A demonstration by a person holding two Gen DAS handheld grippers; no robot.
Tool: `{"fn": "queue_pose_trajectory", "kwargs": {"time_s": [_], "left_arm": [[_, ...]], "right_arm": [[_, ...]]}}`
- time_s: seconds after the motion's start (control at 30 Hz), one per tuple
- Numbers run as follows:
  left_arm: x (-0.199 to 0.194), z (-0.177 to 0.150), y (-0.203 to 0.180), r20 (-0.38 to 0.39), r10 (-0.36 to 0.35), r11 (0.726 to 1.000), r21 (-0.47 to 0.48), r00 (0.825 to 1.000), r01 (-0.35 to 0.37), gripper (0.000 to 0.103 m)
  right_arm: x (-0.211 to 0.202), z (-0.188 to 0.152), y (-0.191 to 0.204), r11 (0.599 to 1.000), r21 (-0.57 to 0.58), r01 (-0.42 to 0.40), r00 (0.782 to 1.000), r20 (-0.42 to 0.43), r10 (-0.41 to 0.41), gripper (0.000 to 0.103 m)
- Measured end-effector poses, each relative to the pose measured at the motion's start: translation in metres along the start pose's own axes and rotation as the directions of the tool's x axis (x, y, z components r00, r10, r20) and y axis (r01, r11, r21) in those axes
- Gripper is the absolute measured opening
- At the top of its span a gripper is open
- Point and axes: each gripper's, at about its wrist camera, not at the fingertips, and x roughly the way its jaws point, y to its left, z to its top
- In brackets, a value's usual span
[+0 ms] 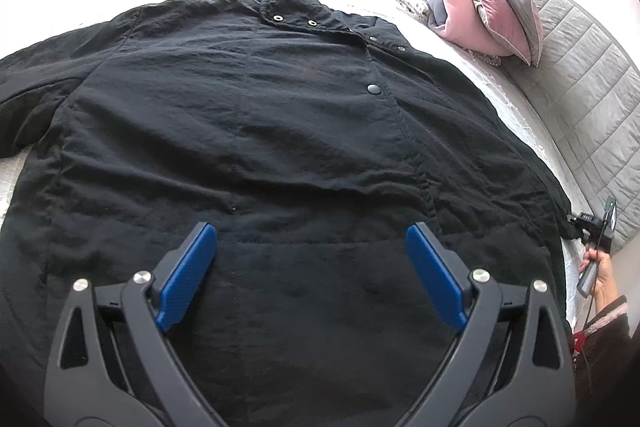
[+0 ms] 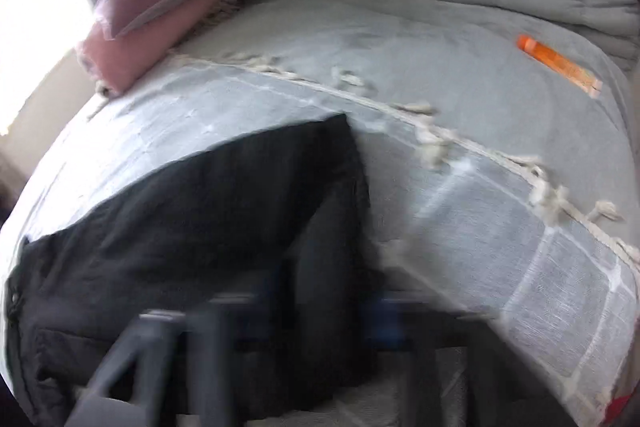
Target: Fold large clothes
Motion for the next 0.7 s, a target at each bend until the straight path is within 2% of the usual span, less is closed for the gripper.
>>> {"fn": "queue_pose_trajectory", "kwargs": {"time_s": [0.07,0.1,0.17,0.23,0.33,0.37,0.4,0.43,0.5,0.57,0.6,0.67,0.7], "left_arm": [[0.002,0.000,-0.001,0.001,0.019,1.000,0.003,1.000,-0.019,0.096],[0.004,0.000,-0.001,0.001,0.022,1.000,0.007,1.000,-0.022,0.096],[0.007,-0.001,-0.001,-0.010,0.030,0.999,0.015,0.999,-0.030,0.096],[0.007,0.000,0.000,-0.011,0.039,0.999,0.026,0.999,-0.038,0.096],[0.000,0.001,0.004,0.002,0.067,0.996,0.050,0.998,-0.067,0.096],[-0.003,0.001,0.005,0.003,0.076,0.996,0.052,0.997,-0.076,0.096],[-0.007,0.001,0.007,0.002,0.083,0.995,0.055,0.997,-0.083,0.096],[-0.011,0.001,0.009,-0.001,0.089,0.994,0.060,0.996,-0.089,0.096],[-0.020,0.000,0.014,-0.015,0.108,0.991,0.076,0.994,-0.106,0.096],[-0.029,-0.001,0.017,-0.037,0.137,0.987,0.093,0.990,-0.134,0.096],[-0.034,-0.001,0.021,-0.049,0.152,0.984,0.100,0.987,-0.146,0.096],[-0.049,-0.004,0.030,-0.074,0.166,0.983,0.096,0.983,-0.159,0.096],[-0.058,-0.007,0.036,-0.088,0.162,0.984,0.088,0.983,-0.154,0.096]], "right_arm": [[-0.011,0.007,0.013,0.993,-0.082,0.081,0.995,0.057,-0.077,0.015],[-0.011,0.010,0.020,0.974,-0.156,0.164,0.984,0.102,-0.149,0.015],[0.011,0.008,0.031,0.889,-0.283,0.360,0.933,0.098,-0.347,0.015],[0.012,0.006,0.033,0.888,-0.254,0.384,0.923,0.107,-0.369,0.017],[-0.009,-0.001,0.040,0.909,-0.195,0.368,0.927,0.153,-0.343,0.028],[-0.019,-0.004,0.042,0.917,-0.193,0.348,0.934,0.156,-0.321,0.031],[-0.026,-0.004,0.043,0.925,-0.192,0.328,0.941,0.156,-0.301,0.043],[-0.039,-0.007,0.043,0.939,-0.185,0.290,0.952,0.159,-0.263,0.060],[-0.070,-0.014,0.049,0.970,-0.182,0.161,0.976,0.174,-0.130,0.074],[-0.084,-0.018,0.059,0.977,-0.212,0.009,0.992,0.128,0.019,0.077],[-0.096,-0.029,0.068,0.964,-0.244,-0.102,0.991,0.063,0.121,0.077],[-0.112,-0.051,0.082,0.926,-0.301,-0.228,0.973,-0.032,0.229,0.077],[-0.117,-0.060,0.088,0.909,-0.323,-0.264,0.964,-0.063,0.258,0.077]]}}
